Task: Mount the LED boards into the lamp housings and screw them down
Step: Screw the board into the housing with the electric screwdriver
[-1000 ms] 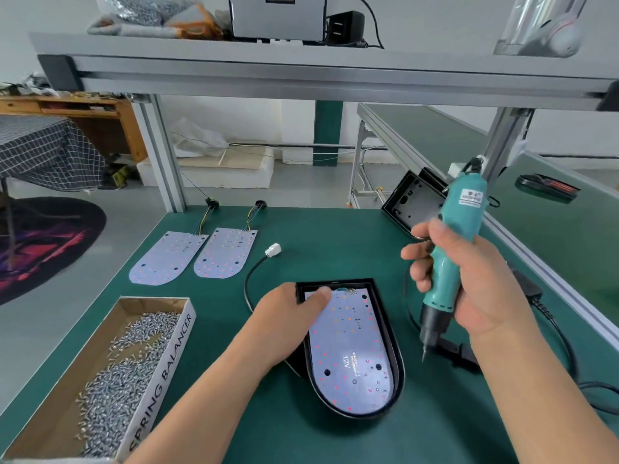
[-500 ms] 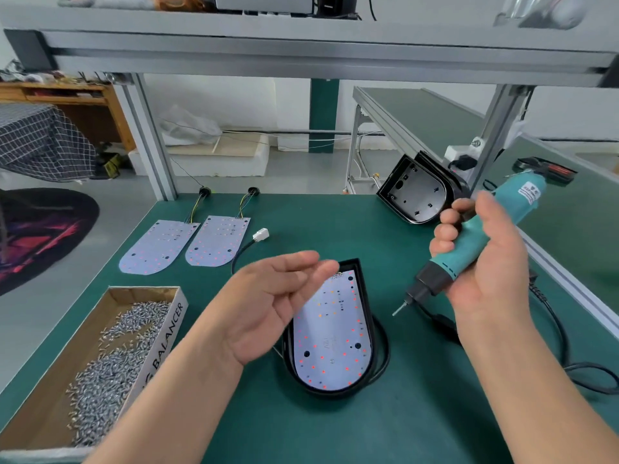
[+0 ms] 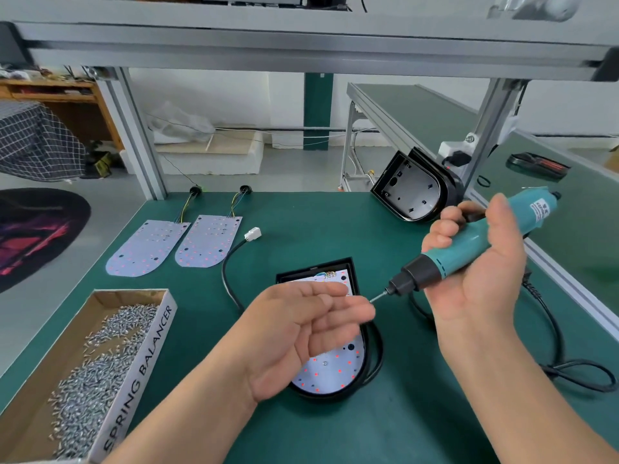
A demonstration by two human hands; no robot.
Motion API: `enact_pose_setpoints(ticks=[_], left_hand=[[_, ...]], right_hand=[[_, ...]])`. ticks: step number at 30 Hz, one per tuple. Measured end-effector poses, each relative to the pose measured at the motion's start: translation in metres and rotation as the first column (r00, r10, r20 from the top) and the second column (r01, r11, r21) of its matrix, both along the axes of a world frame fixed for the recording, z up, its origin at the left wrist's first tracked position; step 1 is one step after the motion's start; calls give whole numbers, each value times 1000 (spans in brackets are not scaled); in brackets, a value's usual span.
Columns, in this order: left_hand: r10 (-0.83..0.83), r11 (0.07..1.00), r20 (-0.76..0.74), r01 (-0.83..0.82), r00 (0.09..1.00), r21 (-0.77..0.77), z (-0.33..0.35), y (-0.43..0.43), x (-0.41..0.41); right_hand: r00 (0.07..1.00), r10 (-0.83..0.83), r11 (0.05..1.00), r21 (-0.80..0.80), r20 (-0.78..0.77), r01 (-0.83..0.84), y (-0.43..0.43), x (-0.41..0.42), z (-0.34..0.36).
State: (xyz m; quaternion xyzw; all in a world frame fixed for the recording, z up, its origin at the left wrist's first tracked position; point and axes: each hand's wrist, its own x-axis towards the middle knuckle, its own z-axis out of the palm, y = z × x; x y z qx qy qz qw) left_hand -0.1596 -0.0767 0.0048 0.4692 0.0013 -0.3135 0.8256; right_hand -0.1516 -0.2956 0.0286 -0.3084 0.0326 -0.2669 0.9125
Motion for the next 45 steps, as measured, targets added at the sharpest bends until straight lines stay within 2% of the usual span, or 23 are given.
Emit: enact_pose_setpoints(ticks=[4,9,13,16,29,38,45], left_hand=[[-53,976,191,11,980,216,-2,-5,-6],[-4,955,307,-88,952,283,-2,-5,-6],[12,991,171,-34,985,129,-2,-5,-6],[-1,996,105,-9,995,93,-1,-6,-7],[-8,999,50,7,999,35,-2,-8,-8],[-2,999,66,-1,998,42,-3,-8,-7],[69,976,243,-116,967,185,-8,-9,-8]], right_hand=[[1000,3,1000,8,10,-3,5,-2,-1],[1000,17,1000,-4,7,-17,11,-5,-2],[1000,7,1000,-21,12,-6,12,-6,0],[1000,-7,999,-36,23,8,12,-7,1],[999,-4,997,-74,44,7,12,-7,1],[999,-5,994,-111,35,8,11,-7,0],[997,-8,983,-184,76,22,18,-10,2]])
